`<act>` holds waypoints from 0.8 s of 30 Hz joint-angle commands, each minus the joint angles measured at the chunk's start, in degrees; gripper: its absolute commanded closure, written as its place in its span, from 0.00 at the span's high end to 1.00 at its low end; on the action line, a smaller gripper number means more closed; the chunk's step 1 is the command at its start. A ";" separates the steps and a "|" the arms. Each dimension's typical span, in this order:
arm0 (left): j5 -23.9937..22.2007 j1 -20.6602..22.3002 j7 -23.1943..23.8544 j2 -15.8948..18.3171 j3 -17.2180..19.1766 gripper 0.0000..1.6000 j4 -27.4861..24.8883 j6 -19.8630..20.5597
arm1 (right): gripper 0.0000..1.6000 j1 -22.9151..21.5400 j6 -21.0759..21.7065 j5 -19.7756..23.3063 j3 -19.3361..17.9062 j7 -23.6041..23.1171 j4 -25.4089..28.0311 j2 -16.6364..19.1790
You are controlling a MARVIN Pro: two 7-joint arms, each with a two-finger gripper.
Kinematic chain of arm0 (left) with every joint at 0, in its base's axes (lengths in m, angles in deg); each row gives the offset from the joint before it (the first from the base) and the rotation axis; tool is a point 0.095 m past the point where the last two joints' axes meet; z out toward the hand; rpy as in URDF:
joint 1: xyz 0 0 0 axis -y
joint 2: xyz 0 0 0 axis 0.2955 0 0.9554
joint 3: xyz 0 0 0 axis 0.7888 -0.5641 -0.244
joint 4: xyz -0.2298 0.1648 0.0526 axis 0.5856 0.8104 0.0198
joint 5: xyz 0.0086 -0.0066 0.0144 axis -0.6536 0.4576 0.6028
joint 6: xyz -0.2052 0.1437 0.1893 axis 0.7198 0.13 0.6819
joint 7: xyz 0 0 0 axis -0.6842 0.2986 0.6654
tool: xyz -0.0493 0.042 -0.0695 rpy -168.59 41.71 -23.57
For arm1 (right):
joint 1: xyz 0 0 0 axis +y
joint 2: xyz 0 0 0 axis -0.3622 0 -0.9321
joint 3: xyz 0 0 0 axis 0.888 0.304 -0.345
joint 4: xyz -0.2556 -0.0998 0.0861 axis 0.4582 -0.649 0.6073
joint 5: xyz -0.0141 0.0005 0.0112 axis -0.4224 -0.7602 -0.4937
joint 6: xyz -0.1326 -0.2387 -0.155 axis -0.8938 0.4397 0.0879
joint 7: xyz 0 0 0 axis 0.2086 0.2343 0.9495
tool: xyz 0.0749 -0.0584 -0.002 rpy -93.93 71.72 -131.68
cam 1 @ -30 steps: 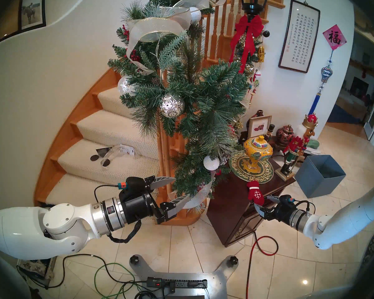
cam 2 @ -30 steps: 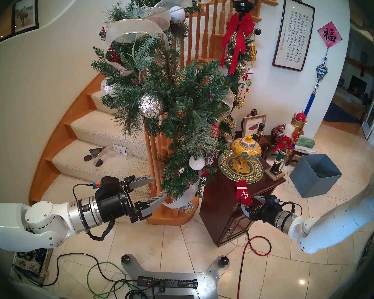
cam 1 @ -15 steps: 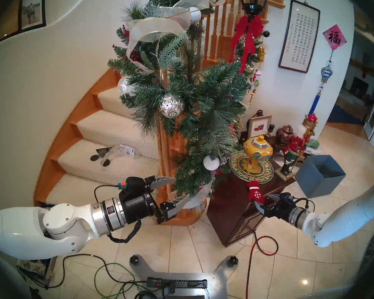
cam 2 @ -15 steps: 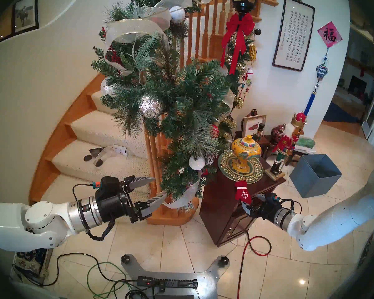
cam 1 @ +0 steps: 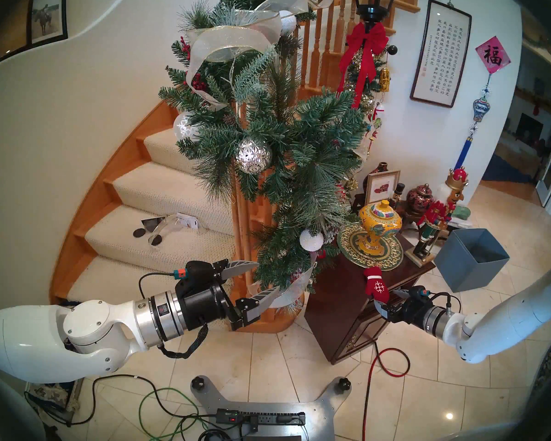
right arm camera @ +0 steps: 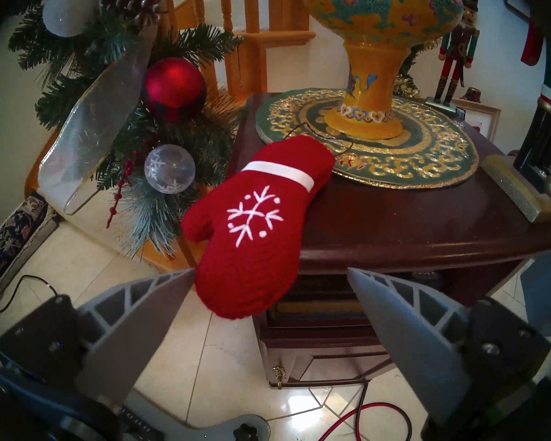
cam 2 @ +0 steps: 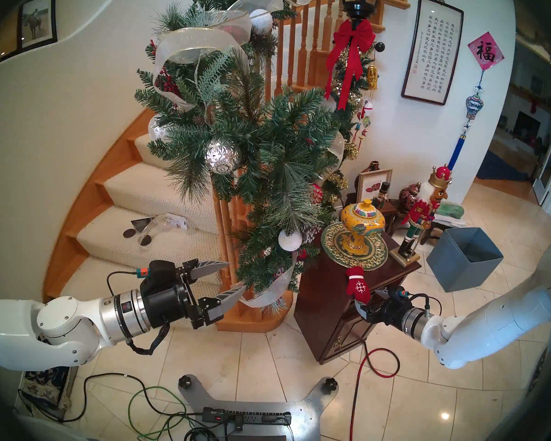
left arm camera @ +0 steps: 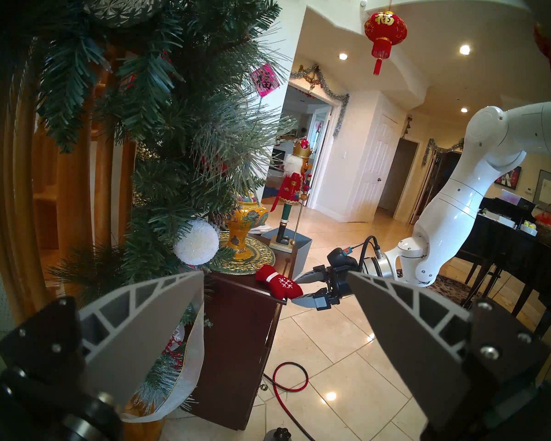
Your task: Hang the ornament onto the Christmas-tree-style decoration
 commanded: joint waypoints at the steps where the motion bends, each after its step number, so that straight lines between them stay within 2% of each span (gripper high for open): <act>1: 0.01 0.18 -0.01 0.08 0.20 1.00 -0.03 -0.09 | 1.00 -0.55 -0.37 -0.06 -0.41 0.17 -0.07 -0.14; 5: 0.01 0.18 -0.01 0.08 0.20 1.00 -0.03 -0.09 | 1.00 -0.40 -0.44 0.20 -0.48 0.01 -0.28 -0.25; 14: 0.01 0.18 0.00 0.08 0.20 1.00 -0.03 -0.09 | 0.86 -0.08 -0.84 0.68 -0.47 -0.22 -0.59 -0.56; 20: 0.01 0.18 0.00 0.08 0.21 1.00 -0.03 -0.09 | 0.69 0.20 -1.22 0.98 -0.49 -0.44 -0.77 -0.69; 24: 0.01 0.18 0.00 0.08 0.21 1.00 -0.03 -0.09 | 0.51 0.39 -1.50 1.16 -0.48 -0.47 -0.85 -0.73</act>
